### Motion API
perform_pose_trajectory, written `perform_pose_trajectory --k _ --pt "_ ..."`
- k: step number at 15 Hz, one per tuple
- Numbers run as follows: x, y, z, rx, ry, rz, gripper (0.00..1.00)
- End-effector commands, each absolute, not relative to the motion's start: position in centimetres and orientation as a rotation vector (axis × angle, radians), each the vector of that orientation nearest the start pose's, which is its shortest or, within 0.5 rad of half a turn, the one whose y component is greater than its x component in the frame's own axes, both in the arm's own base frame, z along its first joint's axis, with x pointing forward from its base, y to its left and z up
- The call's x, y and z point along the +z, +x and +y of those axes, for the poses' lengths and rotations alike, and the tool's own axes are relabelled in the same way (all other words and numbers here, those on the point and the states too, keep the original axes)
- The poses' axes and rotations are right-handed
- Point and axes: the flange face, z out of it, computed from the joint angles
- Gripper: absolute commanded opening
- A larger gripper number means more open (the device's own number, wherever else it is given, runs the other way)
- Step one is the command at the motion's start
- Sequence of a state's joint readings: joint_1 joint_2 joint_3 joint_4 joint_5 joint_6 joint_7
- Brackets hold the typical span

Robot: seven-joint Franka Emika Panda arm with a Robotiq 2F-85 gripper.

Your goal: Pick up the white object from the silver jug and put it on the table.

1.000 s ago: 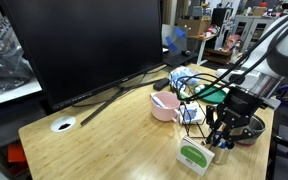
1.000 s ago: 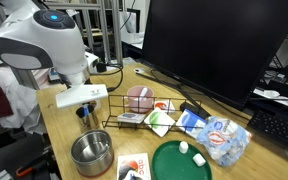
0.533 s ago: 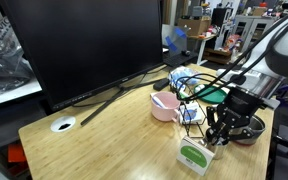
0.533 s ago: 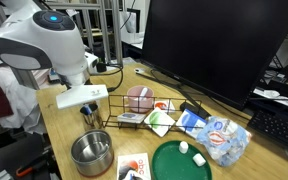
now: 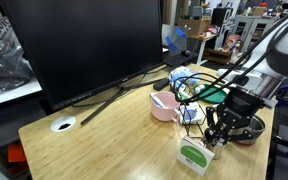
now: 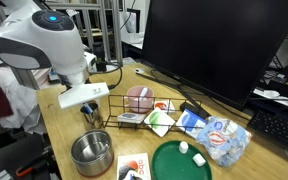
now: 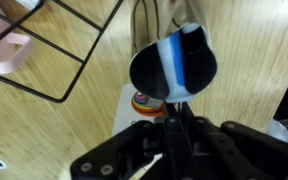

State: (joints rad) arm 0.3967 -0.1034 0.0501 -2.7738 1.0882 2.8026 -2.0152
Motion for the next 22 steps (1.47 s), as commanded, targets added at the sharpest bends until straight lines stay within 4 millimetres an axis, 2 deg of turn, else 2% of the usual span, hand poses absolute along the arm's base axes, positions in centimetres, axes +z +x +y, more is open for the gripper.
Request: perform_pose_trajectory --k 1,10,15,18,22 --pt "25.5 35.6 12.8 -0.609 -2.107 -1.945 0.02" --pt "28.3 35.2 13.2 -0.842 -1.994 -1.955 0.02" --pt "29.1 35.2 13.3 -0.863 -2.119 -1.966 0.02" --pt "28.9 35.1 13.5 -0.840 -2.310 -1.978 0.02" --pt "26.9 33.7 13.2 -0.765 -2.585 -1.952 0.02"
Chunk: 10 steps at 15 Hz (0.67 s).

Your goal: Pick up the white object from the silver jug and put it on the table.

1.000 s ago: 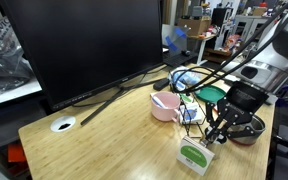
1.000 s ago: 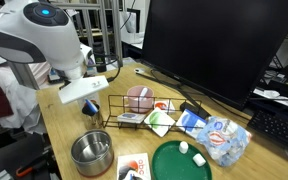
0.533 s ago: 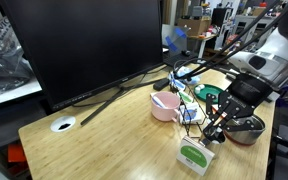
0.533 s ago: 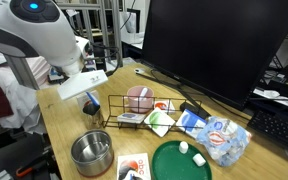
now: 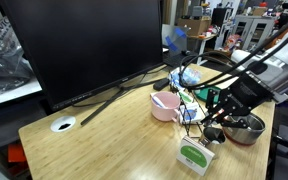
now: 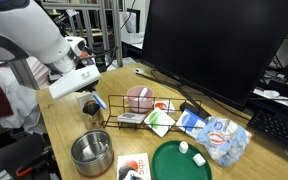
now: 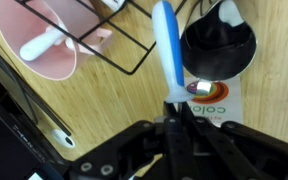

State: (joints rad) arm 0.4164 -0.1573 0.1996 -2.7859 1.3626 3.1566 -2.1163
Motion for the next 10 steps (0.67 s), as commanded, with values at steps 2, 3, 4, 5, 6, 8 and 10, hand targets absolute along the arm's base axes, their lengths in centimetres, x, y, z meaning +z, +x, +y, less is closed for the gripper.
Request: perform_pose_trajectory --k 2,3,4,5,6,8,10 --pt "25.5 32.2 12.2 -0.689 -2.730 -1.910 0.02" --pt "24.9 31.2 11.6 -0.638 -2.810 -1.876 0.02" --pt "24.6 30.1 11.0 -0.586 -2.892 -1.832 0.02" --pt "24.4 29.1 10.3 -0.534 -2.970 -1.787 0.02" --pt "24.9 30.5 6.3 -0.524 -2.965 -1.732 0.02" --pt "24.9 30.3 3.8 -0.471 -3.016 -1.690 0.02" --pt "25.2 30.9 0.5 -0.445 -3.057 -1.664 0.02"
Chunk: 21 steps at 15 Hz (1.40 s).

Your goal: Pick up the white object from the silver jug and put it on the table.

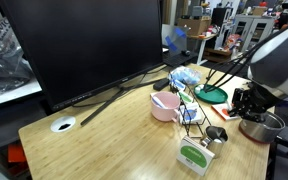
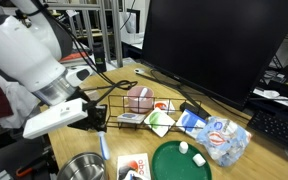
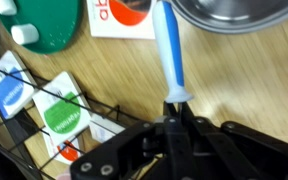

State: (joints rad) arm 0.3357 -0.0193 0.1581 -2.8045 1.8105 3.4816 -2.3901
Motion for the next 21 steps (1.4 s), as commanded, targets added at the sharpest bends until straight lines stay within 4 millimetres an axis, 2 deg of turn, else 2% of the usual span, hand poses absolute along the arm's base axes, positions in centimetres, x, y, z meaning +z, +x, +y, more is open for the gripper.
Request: perform_pose_trajectory --k 1,4,7,8,12,13,15,16,18,21 --pt "25.4 31.1 -0.7 -0.440 -3.072 -1.653 0.02" --pt "25.9 31.2 -3.1 -0.428 -3.104 -1.641 0.02" --pt "25.9 30.5 -4.8 -0.383 -3.142 -1.595 0.02" --pt "25.2 31.0 -5.7 -0.358 -3.161 -1.566 0.02" --pt "24.7 30.7 -8.4 -0.311 -3.200 -1.505 0.02" --pt "24.6 30.7 -8.6 -0.306 -3.196 -1.504 0.02" --pt "24.2 30.8 -6.9 -0.314 -3.154 -1.545 0.02" --pt "24.3 30.7 -7.9 -0.310 -3.178 -1.507 0.07" --pt "24.1 30.9 -6.7 -0.315 -3.148 -1.548 0.07" --pt "24.1 30.9 -6.6 -0.316 -3.147 -1.550 0.07"
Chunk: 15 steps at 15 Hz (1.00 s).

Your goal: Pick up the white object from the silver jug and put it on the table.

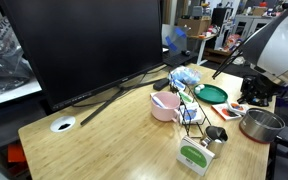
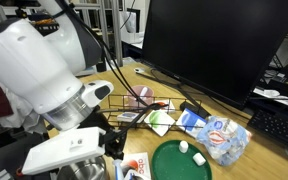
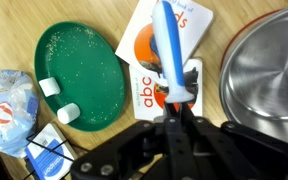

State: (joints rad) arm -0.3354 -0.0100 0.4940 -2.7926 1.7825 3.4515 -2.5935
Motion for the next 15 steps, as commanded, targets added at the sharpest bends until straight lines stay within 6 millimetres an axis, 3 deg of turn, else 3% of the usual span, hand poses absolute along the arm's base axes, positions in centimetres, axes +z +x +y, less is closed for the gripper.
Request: perform_pose_trajectory --k 1,11,15 --pt "24.1 30.9 -6.6 -0.316 -3.147 -1.550 0.07" --pt "24.6 30.9 -6.6 -0.322 -3.150 -1.581 0.02" --pt "25.1 31.7 -8.2 -0.329 -3.135 -1.665 0.02"
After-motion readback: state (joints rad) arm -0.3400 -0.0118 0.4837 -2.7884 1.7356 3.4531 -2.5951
